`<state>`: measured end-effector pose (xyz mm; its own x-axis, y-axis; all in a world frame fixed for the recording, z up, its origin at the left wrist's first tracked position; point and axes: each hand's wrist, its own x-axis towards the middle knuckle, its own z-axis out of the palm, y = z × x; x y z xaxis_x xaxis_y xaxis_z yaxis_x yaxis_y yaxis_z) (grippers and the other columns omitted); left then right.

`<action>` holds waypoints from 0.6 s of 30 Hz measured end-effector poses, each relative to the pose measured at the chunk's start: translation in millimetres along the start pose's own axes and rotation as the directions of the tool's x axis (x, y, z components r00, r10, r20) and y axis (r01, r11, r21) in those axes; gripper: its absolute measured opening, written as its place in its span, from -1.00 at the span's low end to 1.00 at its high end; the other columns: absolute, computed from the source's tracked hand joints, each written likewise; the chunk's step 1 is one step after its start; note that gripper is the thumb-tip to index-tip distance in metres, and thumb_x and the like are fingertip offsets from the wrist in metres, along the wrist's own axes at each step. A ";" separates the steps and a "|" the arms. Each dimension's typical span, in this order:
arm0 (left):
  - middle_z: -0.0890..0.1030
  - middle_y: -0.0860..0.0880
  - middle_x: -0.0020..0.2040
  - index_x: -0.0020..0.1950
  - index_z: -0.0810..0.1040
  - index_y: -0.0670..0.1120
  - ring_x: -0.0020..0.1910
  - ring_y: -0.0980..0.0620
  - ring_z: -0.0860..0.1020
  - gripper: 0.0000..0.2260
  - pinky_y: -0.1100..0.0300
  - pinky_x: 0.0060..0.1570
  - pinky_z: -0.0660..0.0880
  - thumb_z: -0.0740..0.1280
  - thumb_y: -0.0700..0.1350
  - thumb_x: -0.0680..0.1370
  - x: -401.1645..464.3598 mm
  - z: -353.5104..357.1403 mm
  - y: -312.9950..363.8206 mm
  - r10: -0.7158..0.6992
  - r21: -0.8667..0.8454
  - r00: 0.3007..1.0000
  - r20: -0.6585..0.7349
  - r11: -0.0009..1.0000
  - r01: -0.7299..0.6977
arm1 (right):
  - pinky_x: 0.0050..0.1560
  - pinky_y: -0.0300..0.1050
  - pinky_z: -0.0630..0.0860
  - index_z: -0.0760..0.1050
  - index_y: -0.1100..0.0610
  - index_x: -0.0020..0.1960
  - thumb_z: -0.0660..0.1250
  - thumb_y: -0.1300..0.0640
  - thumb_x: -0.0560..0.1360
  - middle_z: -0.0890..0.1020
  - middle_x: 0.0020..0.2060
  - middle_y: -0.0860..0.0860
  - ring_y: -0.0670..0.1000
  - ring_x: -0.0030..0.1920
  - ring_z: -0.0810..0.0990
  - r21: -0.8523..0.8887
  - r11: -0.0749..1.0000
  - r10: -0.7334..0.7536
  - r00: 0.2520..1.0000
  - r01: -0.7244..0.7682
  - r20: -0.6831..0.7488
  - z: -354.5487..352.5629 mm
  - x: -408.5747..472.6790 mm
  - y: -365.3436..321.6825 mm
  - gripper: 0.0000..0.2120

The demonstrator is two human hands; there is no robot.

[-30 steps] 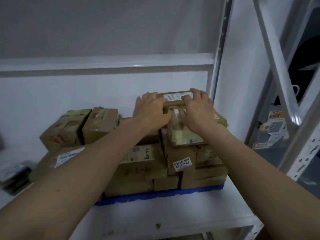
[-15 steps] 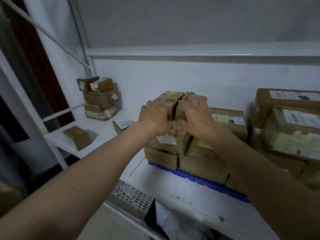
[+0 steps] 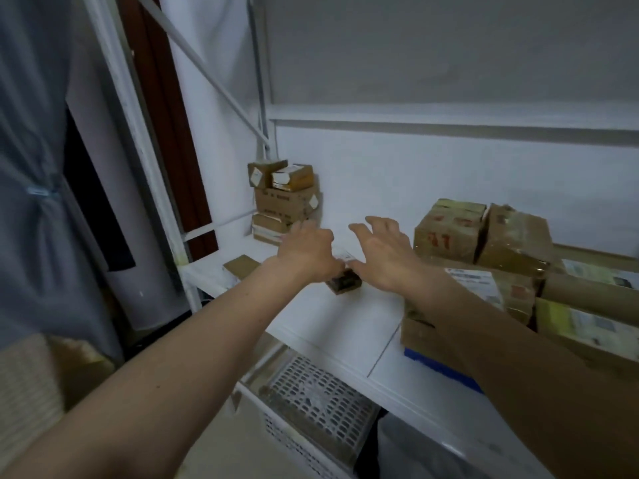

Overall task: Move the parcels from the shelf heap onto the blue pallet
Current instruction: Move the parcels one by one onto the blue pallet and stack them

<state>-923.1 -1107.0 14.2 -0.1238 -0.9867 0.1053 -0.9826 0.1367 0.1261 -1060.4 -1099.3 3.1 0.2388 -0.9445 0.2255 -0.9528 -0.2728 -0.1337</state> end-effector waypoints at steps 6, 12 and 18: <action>0.28 -0.13 0.47 0.47 0.34 0.00 0.46 -0.14 0.19 -0.45 0.00 0.34 0.28 0.30 0.16 0.52 14.8 -1.8 -98.7 -0.036 0.011 0.999 0.021 0.999 0.036 | 0.41 0.09 0.19 0.14 0.09 0.51 0.22 -0.05 0.57 0.16 0.48 0.13 0.20 0.47 0.08 0.029 1.000 0.005 1.000 -0.006 0.022 40.2 58.0 -72.2 -0.42; 0.22 -0.11 0.50 0.47 0.32 0.02 0.48 -0.13 0.12 -0.47 0.02 0.38 0.24 0.29 0.15 0.53 30.5 17.7 -178.0 -0.074 -0.035 0.990 0.120 0.996 0.079 | 0.40 0.14 0.19 0.13 0.08 0.51 0.26 -0.07 0.55 0.18 0.48 0.12 0.20 0.46 0.11 0.047 0.999 0.024 0.996 -0.028 0.087 88.2 97.7 -126.0 -0.39; 0.39 -0.06 0.36 0.39 0.41 0.02 0.39 -0.12 0.22 -0.45 -0.01 0.31 0.33 0.22 0.23 0.47 57.0 34.4 -228.1 -0.066 -0.051 0.984 0.167 0.996 0.076 | 0.41 0.14 0.21 0.12 0.08 0.51 0.25 -0.09 0.56 0.16 0.49 0.13 0.20 0.47 0.12 0.010 1.000 0.022 0.992 -0.023 0.121 117.6 137.0 -149.8 -0.38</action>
<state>-710.8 -1197.4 -42.5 -0.0799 -0.9943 -0.0700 -0.9808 0.0659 0.1836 -862.8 -1209.4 -59.4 0.2391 -0.9654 0.1043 -0.9560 -0.2529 -0.1485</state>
